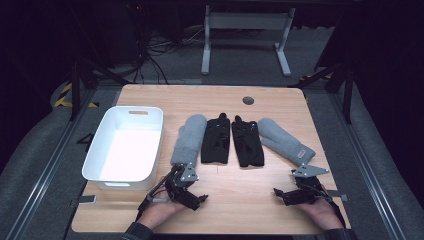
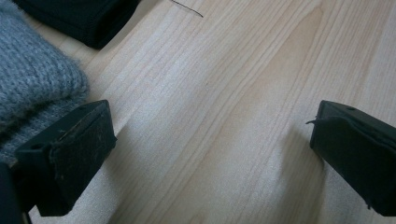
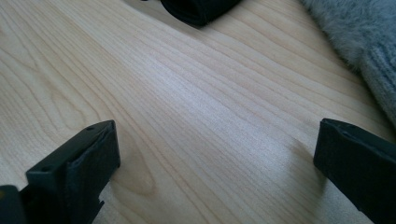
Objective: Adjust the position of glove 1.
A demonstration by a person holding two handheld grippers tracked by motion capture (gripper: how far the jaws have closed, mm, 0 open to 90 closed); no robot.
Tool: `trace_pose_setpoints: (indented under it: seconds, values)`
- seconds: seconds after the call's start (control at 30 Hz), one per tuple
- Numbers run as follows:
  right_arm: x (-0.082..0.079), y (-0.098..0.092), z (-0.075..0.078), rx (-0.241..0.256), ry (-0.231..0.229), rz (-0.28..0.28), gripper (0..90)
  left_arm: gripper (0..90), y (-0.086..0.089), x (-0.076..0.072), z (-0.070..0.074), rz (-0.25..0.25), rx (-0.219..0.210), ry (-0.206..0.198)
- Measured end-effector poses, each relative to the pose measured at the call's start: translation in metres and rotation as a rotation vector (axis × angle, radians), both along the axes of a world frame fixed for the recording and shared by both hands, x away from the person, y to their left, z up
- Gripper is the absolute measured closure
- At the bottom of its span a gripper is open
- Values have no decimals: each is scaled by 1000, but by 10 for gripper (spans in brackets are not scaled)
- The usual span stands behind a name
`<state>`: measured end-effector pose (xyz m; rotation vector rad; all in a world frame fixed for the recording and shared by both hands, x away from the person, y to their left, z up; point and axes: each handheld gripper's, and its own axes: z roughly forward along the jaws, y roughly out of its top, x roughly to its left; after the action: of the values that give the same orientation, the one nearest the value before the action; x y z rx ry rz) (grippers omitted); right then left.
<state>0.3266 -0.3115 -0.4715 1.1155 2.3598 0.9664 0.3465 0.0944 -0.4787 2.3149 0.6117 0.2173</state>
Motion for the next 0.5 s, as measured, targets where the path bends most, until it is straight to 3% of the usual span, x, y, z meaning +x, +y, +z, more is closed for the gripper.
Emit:
trace_pose_setpoints:
  seconds: [0.17,0.2,0.3,0.5]
  values:
    - [0,-3,1,2,0,19,56,4,0,0,0,2,-3,3]
    - [-1,-5,5,5,5,35,155,9,0,0,0,5,-2,3]
    - [-2,-6,10,10,-9,38,234,9,0,0,0,3,-3,3]
    - [1,-8,31,36,-45,52,581,8,1,0,0,-1,-5,0]
